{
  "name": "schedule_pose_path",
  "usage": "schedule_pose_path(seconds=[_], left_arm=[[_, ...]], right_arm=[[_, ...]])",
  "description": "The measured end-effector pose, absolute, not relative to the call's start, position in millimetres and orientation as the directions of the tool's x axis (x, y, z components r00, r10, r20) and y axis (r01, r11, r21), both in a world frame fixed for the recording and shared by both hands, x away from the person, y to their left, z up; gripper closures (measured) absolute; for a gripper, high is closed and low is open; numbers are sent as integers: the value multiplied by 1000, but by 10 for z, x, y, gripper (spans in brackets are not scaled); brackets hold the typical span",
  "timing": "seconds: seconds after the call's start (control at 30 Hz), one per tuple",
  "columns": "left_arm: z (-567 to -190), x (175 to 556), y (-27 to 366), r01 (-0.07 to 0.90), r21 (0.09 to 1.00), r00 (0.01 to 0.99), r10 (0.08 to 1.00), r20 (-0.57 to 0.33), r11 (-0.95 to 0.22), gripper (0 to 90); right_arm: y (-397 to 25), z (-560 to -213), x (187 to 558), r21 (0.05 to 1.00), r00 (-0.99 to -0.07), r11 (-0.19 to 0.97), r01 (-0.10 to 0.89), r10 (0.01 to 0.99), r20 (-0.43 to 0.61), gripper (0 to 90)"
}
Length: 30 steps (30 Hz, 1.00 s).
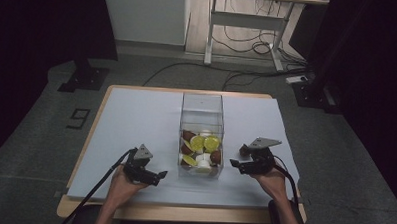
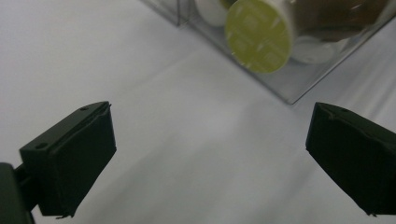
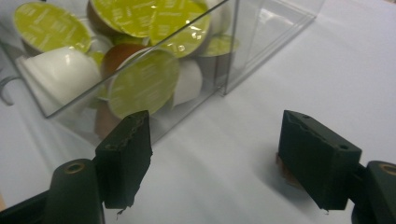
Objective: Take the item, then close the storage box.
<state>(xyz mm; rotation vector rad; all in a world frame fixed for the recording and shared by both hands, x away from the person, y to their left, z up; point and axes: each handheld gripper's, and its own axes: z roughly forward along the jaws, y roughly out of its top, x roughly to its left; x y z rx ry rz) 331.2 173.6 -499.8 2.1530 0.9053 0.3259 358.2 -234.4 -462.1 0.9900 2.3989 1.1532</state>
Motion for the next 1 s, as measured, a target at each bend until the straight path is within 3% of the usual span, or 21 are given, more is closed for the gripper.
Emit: schedule_pose_path(seconds=[0.5,1.0], left_arm=[[-4839,3230,1595,416,782,774,633,-36,-464,142],[-4791,3262,1434,389,782,803,596,-29,-487,181]], right_arm=[[-2197,-4691,3445,772,-779,475,423,626,41,260],[-2112,-4732,3363,765,-819,500,407,571,62,280]])
